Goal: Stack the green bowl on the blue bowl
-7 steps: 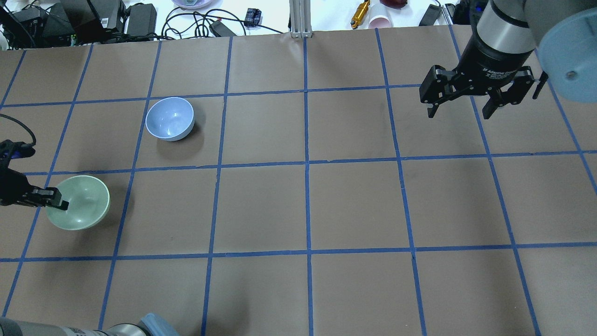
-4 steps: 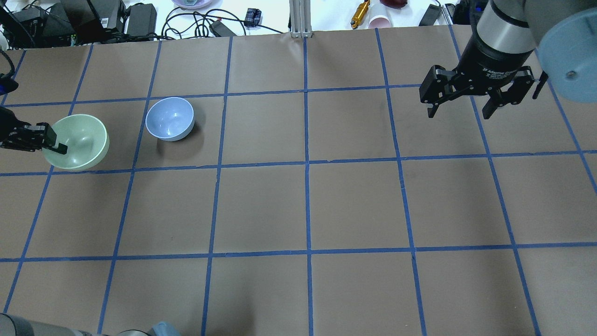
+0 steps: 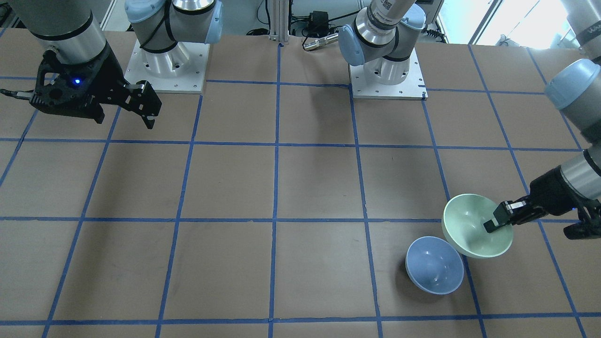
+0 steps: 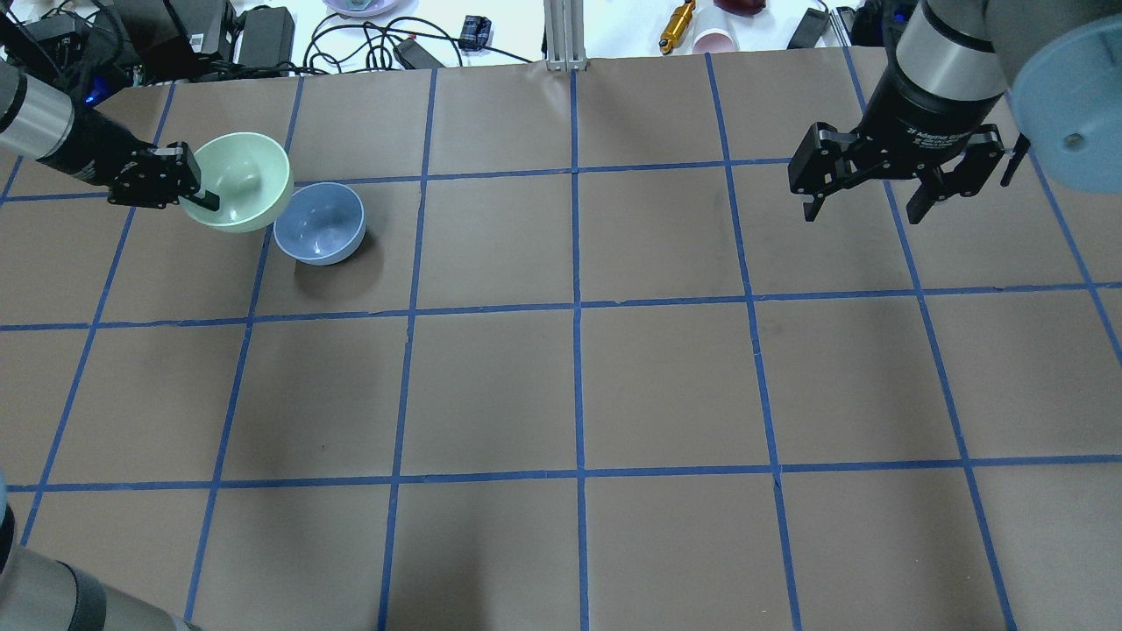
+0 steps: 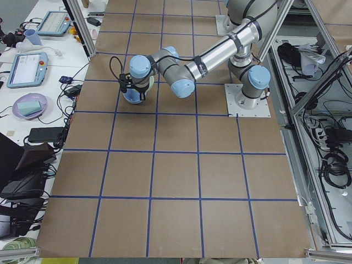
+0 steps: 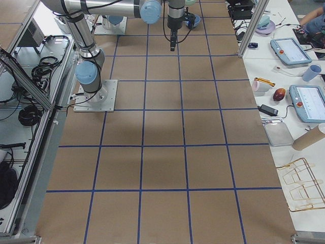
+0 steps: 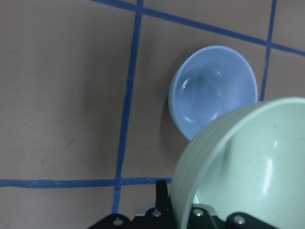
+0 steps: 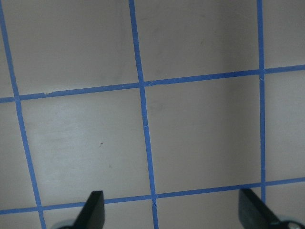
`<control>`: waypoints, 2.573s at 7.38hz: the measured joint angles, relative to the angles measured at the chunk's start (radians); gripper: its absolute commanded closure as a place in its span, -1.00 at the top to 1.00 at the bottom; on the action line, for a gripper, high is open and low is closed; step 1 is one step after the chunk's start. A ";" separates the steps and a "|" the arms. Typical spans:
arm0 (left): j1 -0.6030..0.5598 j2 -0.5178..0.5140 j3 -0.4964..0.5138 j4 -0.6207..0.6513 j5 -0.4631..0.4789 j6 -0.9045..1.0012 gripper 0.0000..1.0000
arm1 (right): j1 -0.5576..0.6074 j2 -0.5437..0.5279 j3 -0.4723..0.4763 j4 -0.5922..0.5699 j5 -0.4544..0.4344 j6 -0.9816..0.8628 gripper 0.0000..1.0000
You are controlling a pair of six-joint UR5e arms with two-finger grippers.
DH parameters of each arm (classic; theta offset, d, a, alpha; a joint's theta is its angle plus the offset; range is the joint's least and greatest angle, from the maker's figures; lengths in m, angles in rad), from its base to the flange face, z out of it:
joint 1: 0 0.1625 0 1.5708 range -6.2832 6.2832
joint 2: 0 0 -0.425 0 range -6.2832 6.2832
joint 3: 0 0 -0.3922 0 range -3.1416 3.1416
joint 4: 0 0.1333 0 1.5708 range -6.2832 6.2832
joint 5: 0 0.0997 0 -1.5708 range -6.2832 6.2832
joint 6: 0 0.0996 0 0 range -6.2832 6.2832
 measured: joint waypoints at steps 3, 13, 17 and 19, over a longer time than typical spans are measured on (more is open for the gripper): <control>-0.073 -0.114 0.039 0.099 -0.010 -0.098 -1.00 | 0.000 0.000 0.000 0.000 0.000 0.000 1.00; -0.097 -0.172 0.034 0.131 0.118 -0.100 1.00 | 0.000 0.000 0.000 0.000 0.000 0.000 1.00; -0.101 -0.132 0.042 0.120 0.136 -0.112 1.00 | 0.000 0.000 0.000 0.000 0.000 0.000 1.00; -0.131 -0.070 0.051 0.075 0.182 -0.117 1.00 | 0.000 0.000 0.000 0.000 0.000 0.000 1.00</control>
